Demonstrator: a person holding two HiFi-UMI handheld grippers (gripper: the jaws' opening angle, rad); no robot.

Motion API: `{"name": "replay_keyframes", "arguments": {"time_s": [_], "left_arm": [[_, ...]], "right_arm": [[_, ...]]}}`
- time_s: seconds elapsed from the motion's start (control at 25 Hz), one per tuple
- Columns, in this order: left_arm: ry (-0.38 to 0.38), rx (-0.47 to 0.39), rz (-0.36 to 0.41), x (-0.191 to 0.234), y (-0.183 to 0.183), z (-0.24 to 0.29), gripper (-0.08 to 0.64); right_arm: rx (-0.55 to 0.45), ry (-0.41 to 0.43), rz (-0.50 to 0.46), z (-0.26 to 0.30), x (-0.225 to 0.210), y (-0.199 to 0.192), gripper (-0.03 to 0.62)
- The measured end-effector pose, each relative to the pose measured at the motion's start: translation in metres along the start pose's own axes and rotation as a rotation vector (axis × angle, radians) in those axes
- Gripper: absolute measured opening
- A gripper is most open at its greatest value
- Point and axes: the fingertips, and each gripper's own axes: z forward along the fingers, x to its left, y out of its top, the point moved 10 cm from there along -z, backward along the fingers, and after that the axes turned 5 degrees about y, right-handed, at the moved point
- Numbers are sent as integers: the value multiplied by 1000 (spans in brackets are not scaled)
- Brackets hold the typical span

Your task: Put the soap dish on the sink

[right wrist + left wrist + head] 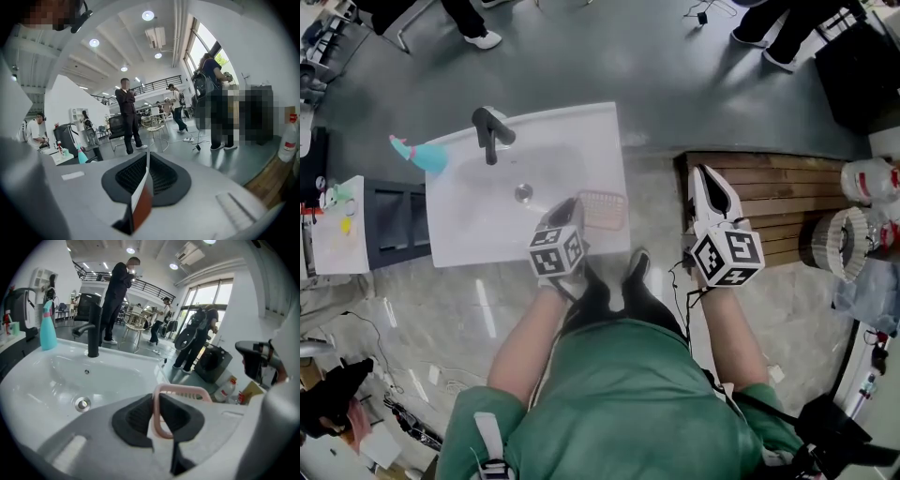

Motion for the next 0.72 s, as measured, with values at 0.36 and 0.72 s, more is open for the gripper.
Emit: {"name": "replay_keyframes", "arguments": {"time_s": [0.36,0.72], "left_arm": [[46,88,44,-4,-41,22,44],[76,149,81,1,-54,33,69]], "right_arm": [[25,-26,44,-5,-16,-17,20],[37,-25,28,-2,-11,-25,20]]}}
